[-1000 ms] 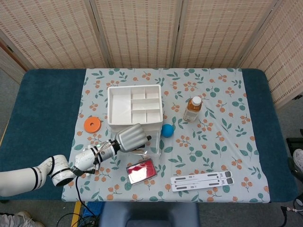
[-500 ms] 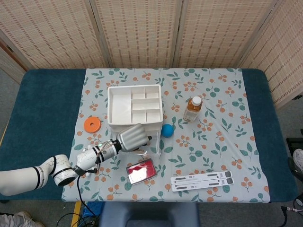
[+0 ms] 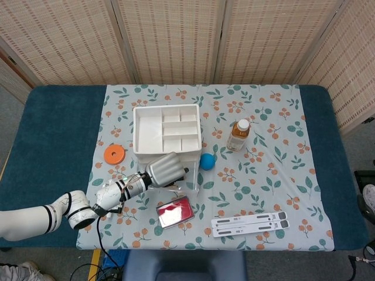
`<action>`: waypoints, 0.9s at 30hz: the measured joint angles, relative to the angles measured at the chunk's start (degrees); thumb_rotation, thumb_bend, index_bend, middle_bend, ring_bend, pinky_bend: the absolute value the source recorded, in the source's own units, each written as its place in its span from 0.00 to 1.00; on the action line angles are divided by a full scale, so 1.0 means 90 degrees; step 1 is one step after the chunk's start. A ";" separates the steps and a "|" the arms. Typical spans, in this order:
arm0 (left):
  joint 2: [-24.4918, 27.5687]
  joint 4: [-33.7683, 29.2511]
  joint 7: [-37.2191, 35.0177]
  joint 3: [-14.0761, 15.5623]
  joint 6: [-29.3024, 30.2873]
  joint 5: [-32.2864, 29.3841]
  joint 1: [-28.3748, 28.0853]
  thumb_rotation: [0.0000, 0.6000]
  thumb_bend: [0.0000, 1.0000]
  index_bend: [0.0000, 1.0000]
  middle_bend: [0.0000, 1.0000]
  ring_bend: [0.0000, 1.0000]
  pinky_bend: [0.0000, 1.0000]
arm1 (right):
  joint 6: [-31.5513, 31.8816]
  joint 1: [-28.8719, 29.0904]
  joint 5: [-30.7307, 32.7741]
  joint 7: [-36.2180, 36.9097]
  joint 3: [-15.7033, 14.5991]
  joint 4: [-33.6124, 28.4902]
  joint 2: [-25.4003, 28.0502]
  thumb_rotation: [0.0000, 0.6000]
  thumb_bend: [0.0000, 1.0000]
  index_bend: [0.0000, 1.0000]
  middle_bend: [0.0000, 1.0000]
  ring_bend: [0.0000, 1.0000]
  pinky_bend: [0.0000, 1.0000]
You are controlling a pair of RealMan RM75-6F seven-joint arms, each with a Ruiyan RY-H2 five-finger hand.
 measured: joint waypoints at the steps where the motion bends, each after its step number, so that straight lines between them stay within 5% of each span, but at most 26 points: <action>1: 0.0000 0.0002 0.0000 0.0000 0.0010 -0.0002 0.0001 1.00 0.32 0.54 0.93 1.00 1.00 | -0.0001 0.0000 0.0000 -0.0001 0.0001 0.0000 -0.0001 1.00 0.38 0.03 0.15 0.09 0.11; 27: 0.0202 -0.0112 -0.0174 0.0025 0.0584 0.0138 0.0195 1.00 0.33 0.58 0.93 1.00 1.00 | 0.0003 0.0016 -0.0063 0.0000 0.0013 0.0006 -0.0014 1.00 0.38 0.03 0.15 0.09 0.11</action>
